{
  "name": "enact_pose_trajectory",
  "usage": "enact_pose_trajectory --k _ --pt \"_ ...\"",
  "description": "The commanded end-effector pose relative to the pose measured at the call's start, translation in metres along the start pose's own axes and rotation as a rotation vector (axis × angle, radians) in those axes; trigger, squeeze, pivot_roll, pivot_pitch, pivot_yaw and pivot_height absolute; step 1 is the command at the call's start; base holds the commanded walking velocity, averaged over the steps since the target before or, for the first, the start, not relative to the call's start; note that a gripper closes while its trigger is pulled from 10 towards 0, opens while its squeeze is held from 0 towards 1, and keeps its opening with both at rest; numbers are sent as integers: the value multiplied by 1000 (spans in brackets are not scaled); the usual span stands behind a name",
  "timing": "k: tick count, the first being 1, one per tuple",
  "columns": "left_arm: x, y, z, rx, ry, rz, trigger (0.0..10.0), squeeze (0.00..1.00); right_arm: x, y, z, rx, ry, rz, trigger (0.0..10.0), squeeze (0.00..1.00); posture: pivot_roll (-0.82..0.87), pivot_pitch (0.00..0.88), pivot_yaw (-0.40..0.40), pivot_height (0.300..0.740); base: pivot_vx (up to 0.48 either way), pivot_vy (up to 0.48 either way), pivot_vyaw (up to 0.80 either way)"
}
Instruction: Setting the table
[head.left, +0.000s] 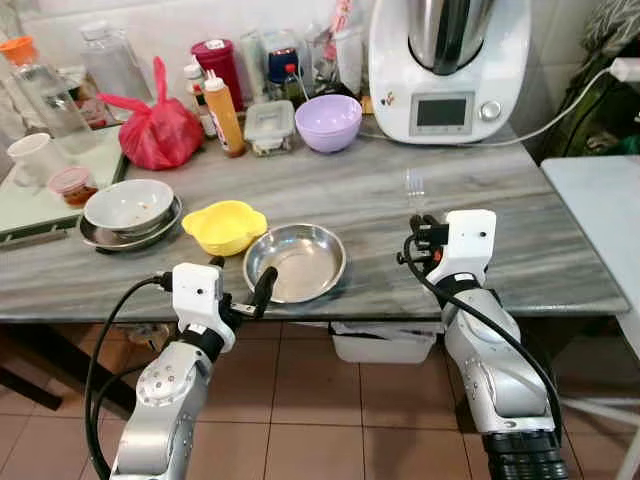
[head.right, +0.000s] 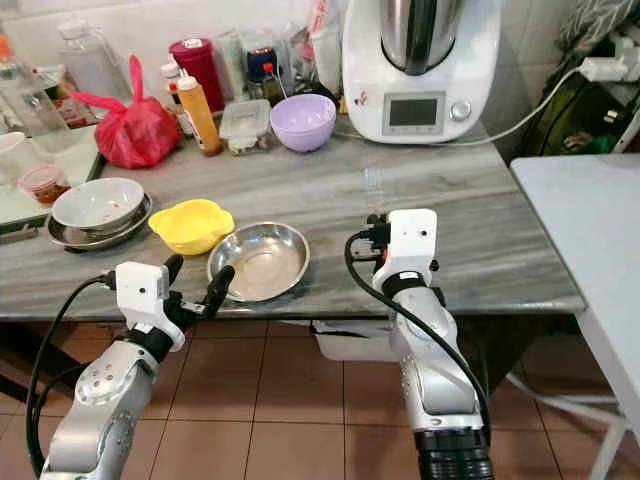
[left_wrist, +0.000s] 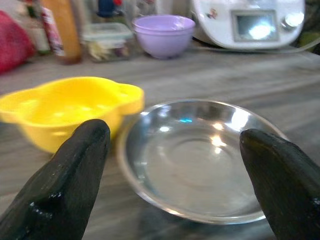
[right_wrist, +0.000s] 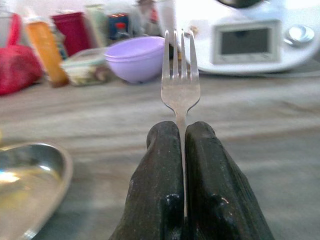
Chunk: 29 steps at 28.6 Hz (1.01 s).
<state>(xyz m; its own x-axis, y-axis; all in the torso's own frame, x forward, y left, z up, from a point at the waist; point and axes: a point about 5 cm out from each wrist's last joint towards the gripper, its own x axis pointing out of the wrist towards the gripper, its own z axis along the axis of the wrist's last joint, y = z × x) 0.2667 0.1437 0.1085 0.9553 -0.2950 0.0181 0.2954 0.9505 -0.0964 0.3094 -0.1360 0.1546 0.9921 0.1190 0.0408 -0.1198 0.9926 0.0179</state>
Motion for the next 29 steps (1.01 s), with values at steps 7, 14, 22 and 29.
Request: enact_pose_trajectory --k 7,14,22,29 --pt "-3 -3 6 26 -3 -83 10000 0 -1 0 -3 23 14 -1 10000 0 -126 52 91 740 0 0 0" --pt "-4 -3 9 40 0 -134 10000 0 0 2 -12 57 62 4 10000 0 -125 61 96 740 0 0 0" --pt "-11 -15 11 58 17 -256 10000 0 4 12 -21 70 94 28 10000 0 -110 77 104 740 0 0 0" --pt "-16 -17 11 63 38 -299 10000 0 11 15 -22 74 100 30 10000 0 -104 87 109 740 0 0 0"
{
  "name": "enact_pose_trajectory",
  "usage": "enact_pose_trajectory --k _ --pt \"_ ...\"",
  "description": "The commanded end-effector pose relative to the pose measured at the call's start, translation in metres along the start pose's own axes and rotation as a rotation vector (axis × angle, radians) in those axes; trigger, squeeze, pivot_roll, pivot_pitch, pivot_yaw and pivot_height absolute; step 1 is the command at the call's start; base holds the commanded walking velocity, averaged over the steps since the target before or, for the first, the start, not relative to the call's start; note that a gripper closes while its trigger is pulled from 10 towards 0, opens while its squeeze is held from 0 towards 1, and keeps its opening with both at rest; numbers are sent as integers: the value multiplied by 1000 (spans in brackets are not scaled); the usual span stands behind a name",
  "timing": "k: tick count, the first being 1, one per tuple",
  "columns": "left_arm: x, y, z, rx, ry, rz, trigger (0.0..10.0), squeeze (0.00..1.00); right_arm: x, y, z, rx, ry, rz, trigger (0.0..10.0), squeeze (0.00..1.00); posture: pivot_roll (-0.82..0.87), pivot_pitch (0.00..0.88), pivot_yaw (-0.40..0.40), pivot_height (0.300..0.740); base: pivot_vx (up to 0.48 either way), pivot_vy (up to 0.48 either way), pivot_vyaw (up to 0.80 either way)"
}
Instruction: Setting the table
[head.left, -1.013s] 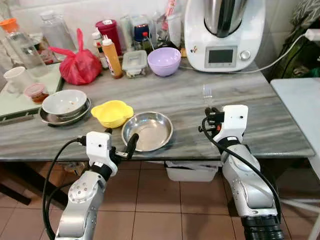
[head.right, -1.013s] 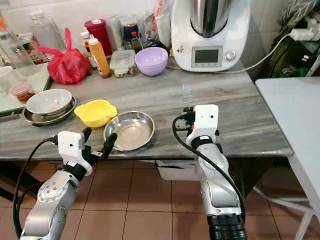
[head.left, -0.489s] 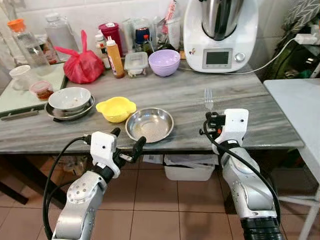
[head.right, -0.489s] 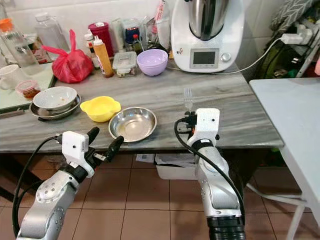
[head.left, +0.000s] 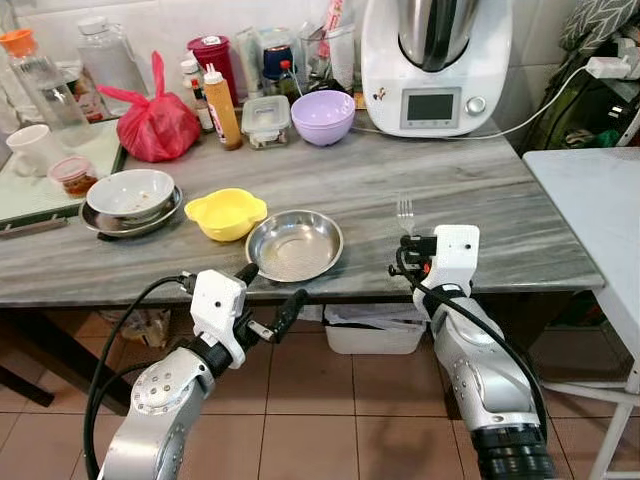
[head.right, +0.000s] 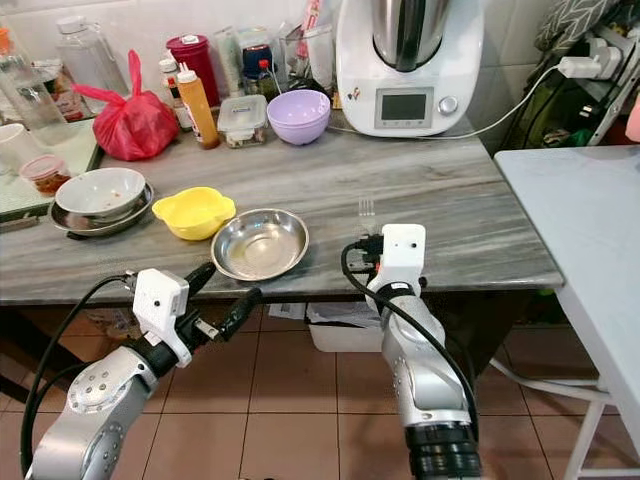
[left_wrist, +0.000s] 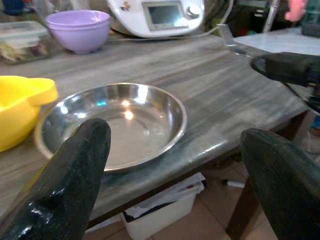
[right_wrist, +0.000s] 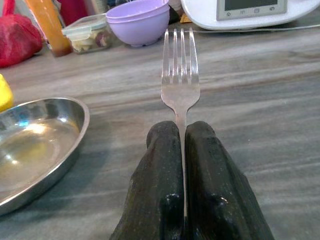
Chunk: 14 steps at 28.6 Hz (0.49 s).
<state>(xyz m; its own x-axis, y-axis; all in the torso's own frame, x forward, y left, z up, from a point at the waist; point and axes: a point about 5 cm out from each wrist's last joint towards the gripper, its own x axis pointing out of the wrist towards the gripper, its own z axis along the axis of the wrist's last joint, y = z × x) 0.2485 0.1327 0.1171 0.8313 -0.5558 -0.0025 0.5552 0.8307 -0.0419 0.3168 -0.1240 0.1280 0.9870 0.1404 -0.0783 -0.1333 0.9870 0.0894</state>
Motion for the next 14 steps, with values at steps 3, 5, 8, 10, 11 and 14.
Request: enact_pose_trajectory --k 3,5,8,10,11,14 --pt "-3 -3 3 8 10 -42 10000 0 7 8 4 -1 -16 22 10000 0 -102 91 111 740 0 0 0" --pt "-4 -6 2 5 16 -64 10000 0 9 10 2 1 -10 27 10000 0 -102 91 111 740 0 0 0" --pt "-5 -9 2 12 27 -91 10000 0 12 15 -1 3 -1 38 10000 0 -99 95 112 740 0 0 0" --pt "-6 -10 1 7 31 -97 10000 0 14 20 -3 2 4 46 10000 0 -99 95 112 740 0 0 0" --pt "-7 -10 2 8 32 -98 10000 0 15 21 -4 5 5 50 10000 0 -92 100 114 740 0 0 0" --pt "-7 -11 2 7 36 -102 10000 0 17 25 -7 25 17 52 10000 0 -89 100 114 740 0 0 0"
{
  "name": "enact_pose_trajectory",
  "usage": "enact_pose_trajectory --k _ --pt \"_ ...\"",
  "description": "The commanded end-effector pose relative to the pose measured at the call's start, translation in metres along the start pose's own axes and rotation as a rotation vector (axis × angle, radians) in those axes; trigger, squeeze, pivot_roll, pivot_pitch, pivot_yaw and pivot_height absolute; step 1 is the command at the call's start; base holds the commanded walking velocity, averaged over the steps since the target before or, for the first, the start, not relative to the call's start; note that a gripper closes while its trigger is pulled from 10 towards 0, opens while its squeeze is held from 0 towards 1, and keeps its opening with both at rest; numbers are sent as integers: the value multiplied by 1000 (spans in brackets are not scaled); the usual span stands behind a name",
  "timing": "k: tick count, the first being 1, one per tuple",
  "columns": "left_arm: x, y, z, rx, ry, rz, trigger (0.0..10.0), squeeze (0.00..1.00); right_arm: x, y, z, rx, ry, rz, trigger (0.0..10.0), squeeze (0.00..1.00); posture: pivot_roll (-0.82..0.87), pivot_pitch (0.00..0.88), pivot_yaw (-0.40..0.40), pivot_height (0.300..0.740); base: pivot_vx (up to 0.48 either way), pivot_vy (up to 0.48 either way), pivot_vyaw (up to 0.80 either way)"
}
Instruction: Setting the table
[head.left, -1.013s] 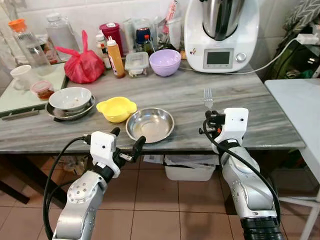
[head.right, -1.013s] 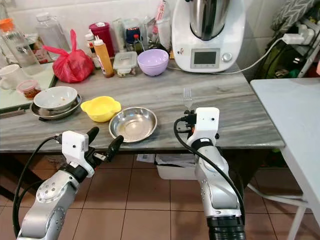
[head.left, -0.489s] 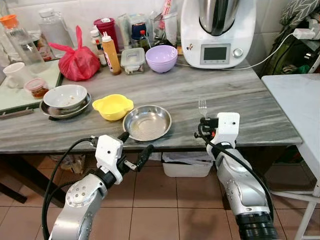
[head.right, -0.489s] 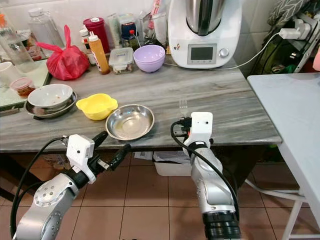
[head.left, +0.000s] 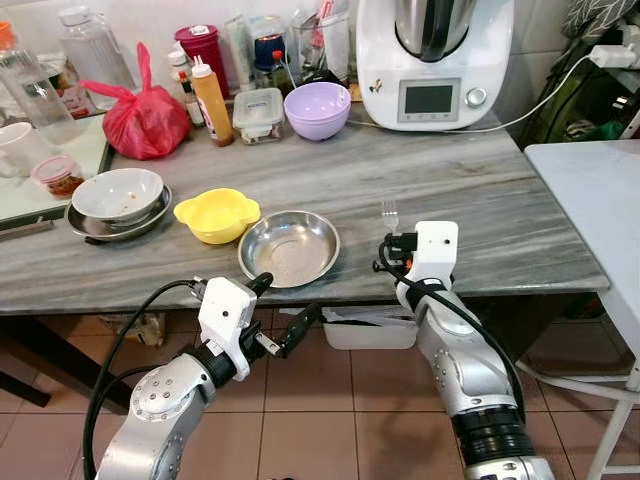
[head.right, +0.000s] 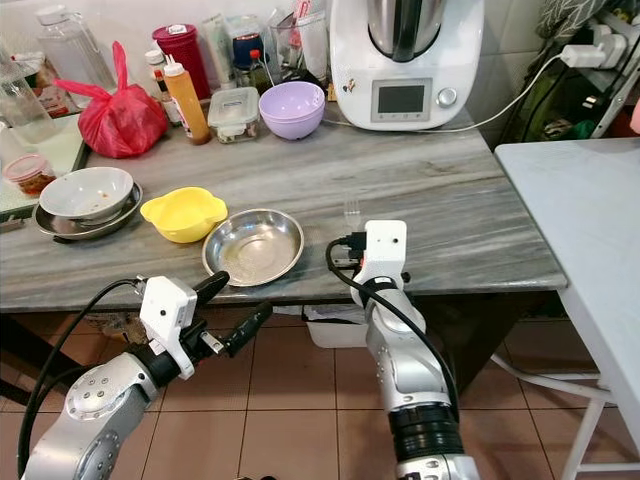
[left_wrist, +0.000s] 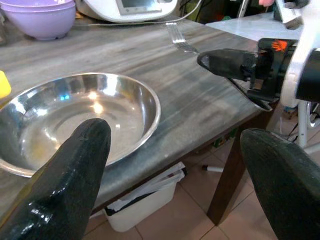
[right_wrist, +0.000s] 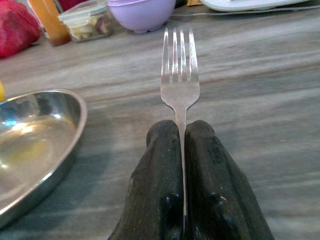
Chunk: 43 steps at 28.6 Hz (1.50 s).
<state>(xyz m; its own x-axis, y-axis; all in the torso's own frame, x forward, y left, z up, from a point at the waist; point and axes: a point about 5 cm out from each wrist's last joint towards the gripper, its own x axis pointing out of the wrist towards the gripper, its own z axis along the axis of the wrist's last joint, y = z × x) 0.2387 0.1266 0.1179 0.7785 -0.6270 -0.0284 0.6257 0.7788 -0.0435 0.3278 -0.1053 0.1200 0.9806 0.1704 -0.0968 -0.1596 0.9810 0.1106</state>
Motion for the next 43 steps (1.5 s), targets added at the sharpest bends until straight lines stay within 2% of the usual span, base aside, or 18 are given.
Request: enact_pose_trajectory --k 1,8,25,43 --pt "-3 -1 1 8 9 -16 10000 0 4 10 0 11 -1 26 10000 0 -86 100 114 740 0 0 0" --pt "-4 -2 1 8 16 -20 10000 0 8 17 -4 40 13 38 10000 0 -77 100 118 740 0 0 0" --pt "-4 -5 -2 2 30 -37 10000 0 25 14 -7 92 27 -31 10000 0 -74 101 125 740 0 0 0" --pt "-4 -7 -3 6 37 -42 10000 0 35 16 -13 55 59 -29 10000 0 -69 100 122 740 0 0 0"
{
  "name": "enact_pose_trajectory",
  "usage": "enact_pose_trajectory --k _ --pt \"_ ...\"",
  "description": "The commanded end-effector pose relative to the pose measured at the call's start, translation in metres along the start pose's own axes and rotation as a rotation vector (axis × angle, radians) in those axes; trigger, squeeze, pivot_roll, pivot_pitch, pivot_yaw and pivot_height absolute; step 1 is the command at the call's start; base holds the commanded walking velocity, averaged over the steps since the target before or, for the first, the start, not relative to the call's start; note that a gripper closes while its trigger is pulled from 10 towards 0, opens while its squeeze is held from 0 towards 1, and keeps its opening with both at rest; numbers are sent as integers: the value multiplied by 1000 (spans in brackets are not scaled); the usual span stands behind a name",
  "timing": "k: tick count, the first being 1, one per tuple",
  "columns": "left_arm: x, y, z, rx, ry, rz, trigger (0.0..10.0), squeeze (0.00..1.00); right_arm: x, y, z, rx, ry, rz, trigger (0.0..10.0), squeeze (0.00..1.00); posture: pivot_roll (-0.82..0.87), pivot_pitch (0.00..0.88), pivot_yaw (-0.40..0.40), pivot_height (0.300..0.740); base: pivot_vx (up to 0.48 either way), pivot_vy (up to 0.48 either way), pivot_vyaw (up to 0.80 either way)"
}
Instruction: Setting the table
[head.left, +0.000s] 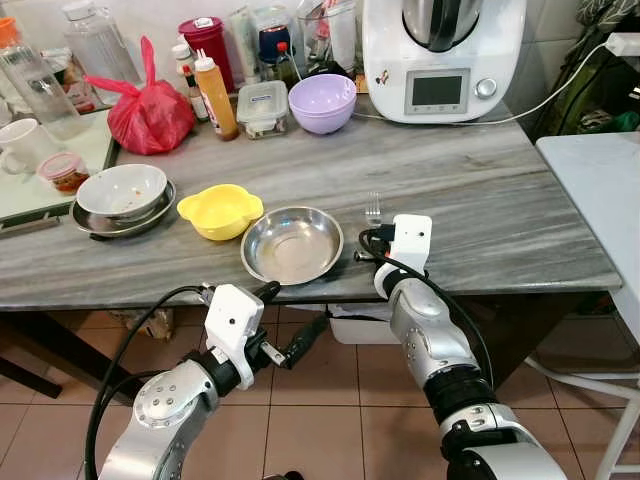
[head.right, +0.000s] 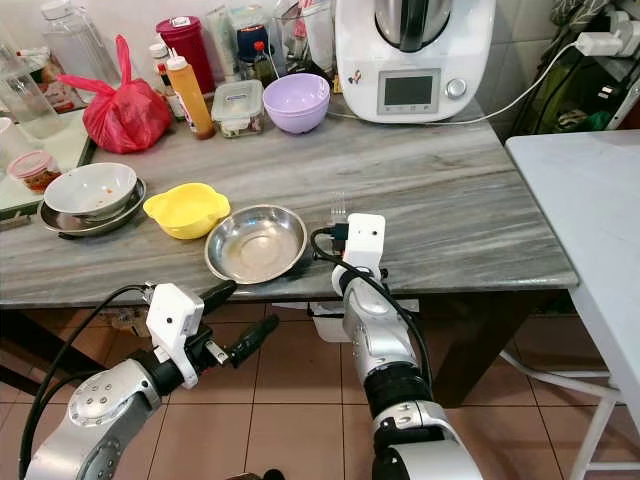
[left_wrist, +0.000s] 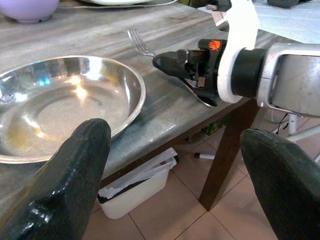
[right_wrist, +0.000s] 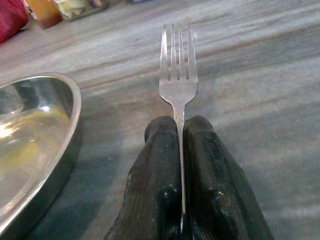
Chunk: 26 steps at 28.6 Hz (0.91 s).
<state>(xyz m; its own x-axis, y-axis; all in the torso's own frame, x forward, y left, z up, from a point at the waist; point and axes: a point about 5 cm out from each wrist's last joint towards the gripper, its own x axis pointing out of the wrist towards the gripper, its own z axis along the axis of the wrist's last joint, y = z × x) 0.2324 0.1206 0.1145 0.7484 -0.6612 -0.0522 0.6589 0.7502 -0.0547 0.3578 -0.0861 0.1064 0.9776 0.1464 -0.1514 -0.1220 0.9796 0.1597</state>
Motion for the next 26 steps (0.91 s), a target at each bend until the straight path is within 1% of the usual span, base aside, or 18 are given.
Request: enact_pose_trajectory --k 1,9,10,11,12,26 --pt "-3 3 1 16 12 3 10000 0 2 3 -1 -3 9 1 10000 0 -69 101 123 740 0 0 0" --pt "-2 1 1 12 11 -1 10000 0 6 3 0 -24 20 -1 10000 0 -72 103 122 740 0 0 0" --pt "-2 1 1 12 11 0 10000 0 7 3 0 -28 22 -1 10000 455 -72 104 122 740 0 0 0" --pt "-2 1 1 12 12 1 10000 0 7 3 0 -31 24 0 10000 580 -72 104 122 740 0 0 0" --pt "-2 1 1 13 12 1 10000 0 7 3 0 -35 24 -2 10000 1000 -72 104 122 740 0 0 0" --pt "-2 1 -1 12 16 1 10000 0 8 2 -5 -45 46 -8 10000 1000 -74 105 120 740 0 0 0"
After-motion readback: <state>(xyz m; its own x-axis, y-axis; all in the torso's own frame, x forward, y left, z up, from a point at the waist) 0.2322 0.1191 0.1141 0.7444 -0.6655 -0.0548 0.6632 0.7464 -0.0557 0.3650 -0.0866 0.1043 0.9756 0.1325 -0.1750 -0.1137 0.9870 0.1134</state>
